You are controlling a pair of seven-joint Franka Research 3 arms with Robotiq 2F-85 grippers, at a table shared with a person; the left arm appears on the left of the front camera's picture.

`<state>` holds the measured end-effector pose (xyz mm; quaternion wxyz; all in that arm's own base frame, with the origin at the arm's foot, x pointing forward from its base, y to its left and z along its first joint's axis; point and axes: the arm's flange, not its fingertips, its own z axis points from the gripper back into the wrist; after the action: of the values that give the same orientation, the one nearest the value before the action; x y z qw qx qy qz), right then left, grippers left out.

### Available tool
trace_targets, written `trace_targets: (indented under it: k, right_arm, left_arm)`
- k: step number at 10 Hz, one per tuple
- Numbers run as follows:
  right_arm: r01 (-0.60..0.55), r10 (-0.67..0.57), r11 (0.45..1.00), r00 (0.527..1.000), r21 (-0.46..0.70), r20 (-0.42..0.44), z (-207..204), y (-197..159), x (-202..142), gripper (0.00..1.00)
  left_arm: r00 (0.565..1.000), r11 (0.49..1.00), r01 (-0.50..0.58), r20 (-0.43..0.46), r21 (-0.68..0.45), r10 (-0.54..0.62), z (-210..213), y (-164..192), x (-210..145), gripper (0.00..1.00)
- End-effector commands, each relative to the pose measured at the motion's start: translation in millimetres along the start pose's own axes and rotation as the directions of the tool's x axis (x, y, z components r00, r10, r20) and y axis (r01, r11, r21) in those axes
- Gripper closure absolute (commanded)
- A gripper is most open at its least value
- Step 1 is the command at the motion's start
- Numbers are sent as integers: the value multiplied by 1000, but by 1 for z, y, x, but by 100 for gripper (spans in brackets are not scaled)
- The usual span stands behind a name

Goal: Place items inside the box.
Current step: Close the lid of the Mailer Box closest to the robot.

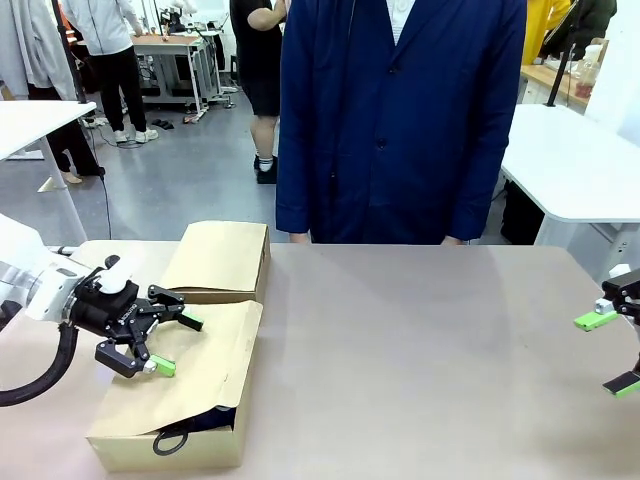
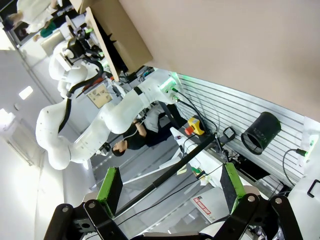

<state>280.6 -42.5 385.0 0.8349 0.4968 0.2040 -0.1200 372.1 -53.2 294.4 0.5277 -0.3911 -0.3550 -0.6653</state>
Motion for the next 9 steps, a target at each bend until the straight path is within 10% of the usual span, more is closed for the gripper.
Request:
trace_targets:
  k: [1, 4, 7, 9]
  right_arm:
    - [1, -1, 1000, 1000, 7, -3, 1, 1, -3, 0]
    - [1, -1, 1000, 1000, 7, -3, 1, 1, -3, 0]
    - [1, -1, 1000, 1000, 7, -3, 1, 1, -3, 0]
    - [1, -1, 1000, 1000, 7, -3, 1, 1, -3, 0]
  left_arm:
    - [999, 1000, 12, -45, 15, -11, -16, -64, 3, 0]
    - [996, 1000, -26, 90, 8, 25, 40, -60, 30, 0]
    - [894, 913, -383, 195, -138, 404, 116, -64, 44, 0]
    - [490, 570, -782, 318, -250, 812, 150, -56, 32, 0]
